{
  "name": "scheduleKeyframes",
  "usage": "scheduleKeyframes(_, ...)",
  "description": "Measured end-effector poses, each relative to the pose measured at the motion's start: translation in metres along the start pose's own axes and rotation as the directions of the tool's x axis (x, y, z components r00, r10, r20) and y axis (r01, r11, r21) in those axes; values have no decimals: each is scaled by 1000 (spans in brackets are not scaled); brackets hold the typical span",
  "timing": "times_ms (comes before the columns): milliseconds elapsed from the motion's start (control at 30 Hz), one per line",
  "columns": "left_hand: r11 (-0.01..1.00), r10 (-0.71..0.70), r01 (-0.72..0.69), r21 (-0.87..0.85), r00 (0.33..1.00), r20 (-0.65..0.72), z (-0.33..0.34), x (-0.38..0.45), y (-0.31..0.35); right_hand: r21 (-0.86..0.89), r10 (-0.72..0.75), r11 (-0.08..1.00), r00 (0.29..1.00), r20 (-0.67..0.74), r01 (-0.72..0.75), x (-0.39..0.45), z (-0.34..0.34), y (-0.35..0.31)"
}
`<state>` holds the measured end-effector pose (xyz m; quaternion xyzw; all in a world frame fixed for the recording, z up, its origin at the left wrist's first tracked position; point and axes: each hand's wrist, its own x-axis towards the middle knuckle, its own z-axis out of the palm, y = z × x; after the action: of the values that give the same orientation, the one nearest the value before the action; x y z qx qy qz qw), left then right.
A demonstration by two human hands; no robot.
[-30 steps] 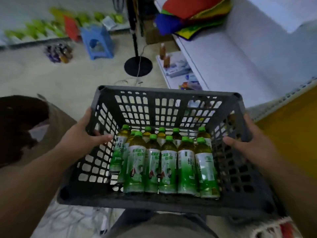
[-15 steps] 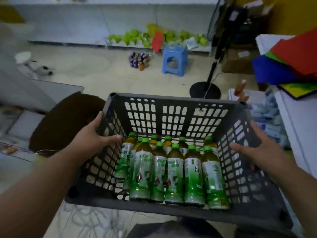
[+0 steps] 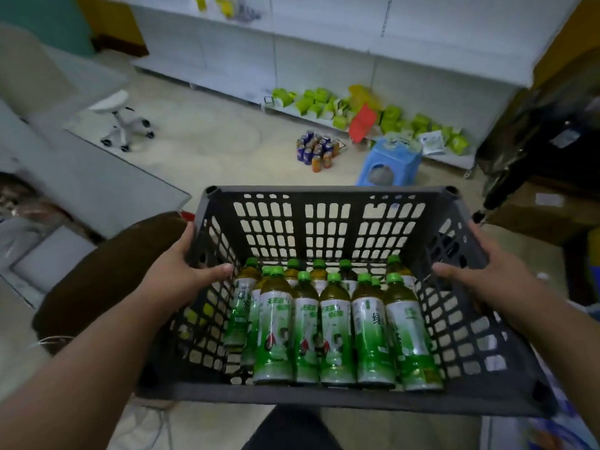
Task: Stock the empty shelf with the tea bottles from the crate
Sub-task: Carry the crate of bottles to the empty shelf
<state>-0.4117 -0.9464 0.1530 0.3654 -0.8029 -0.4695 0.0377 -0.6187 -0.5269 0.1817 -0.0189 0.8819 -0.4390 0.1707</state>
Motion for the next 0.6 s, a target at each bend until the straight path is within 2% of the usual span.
scheduleKeyframes(300, 1000, -18, 18, -6, 1000, 17, 6, 181, 89, -17, -43, 999, 998, 43, 43, 205, -3, -82)
scheduleKeyframes(467, 998, -66, 66, 7, 998, 1, 14, 290, 134, -57, -62, 996, 992, 106, 68, 347, 11, -123)
scheduleKeyframes(600, 997, -78, 78, -3, 995, -61, 18, 388, 172, 3, -124, 992, 980, 156, 125, 474, 29, -159)
